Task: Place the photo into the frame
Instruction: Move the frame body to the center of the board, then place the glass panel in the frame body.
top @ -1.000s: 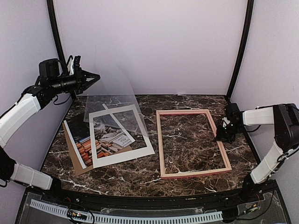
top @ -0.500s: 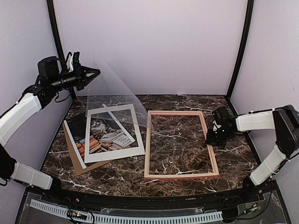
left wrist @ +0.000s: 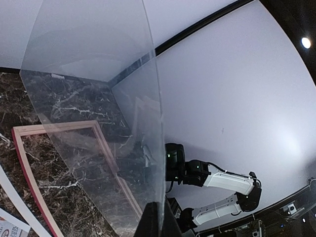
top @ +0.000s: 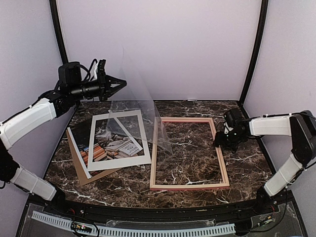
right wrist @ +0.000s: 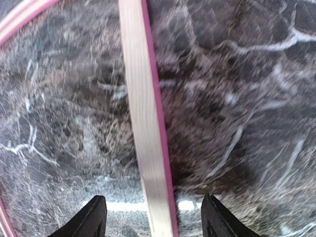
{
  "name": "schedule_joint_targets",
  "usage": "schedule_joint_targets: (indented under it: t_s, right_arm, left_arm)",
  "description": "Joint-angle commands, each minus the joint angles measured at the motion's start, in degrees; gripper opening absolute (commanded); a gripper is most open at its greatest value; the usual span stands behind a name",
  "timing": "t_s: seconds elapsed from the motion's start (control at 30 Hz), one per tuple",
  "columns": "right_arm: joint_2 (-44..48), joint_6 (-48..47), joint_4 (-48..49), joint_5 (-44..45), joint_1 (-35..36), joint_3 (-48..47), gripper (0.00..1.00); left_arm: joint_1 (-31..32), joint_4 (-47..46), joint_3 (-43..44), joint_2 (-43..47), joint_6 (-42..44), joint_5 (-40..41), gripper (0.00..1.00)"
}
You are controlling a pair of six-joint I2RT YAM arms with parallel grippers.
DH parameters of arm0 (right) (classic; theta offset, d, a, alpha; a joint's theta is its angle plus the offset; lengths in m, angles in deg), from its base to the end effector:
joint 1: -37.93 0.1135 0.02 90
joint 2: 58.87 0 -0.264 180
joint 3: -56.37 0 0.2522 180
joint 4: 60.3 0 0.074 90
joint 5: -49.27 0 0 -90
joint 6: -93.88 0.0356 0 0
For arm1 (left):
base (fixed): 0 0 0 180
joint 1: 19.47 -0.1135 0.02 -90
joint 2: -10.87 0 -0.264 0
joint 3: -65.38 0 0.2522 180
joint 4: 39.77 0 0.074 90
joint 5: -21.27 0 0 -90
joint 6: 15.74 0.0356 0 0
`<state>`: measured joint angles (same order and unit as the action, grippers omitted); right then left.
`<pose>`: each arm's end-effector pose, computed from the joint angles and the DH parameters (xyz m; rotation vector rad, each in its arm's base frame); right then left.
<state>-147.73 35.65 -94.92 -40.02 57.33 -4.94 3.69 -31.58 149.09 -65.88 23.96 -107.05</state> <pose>0.2732 0.0957 0.1639 0.2934 2.6692 0.2723 0.2779 -0.1429 0.3988 0.1647 1.8054 -1.4826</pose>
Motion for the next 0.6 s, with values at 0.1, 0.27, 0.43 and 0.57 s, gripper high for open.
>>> schedule_joint_targets:
  t_s: [0.1,0.27,0.43,0.57]
  right_arm:
    - [3.2,-4.7,-0.7,-5.2,-10.2,-3.8,0.68]
    - [3.3,-7.3,-1.8,-5.7,-15.7,-6.0,0.68]
    - [4.5,-7.6,-1.0,-6.8,-20.5,-5.4,0.68]
    - [5.9,-7.6,-0.5,-6.7,-23.0,-4.6,0.68]
  left_arm:
    - [9.6,-6.5,5.3,-8.6,-0.9,3.8,0.00]
    - [17.0,-8.9,15.2,-18.8,-2.0,3.4,0.00]
    - [22.0,-14.2,22.9,-27.6,-4.5,1.3,0.00]
    - [23.4,-20.6,19.3,-31.6,-8.9,2.4,0.00]
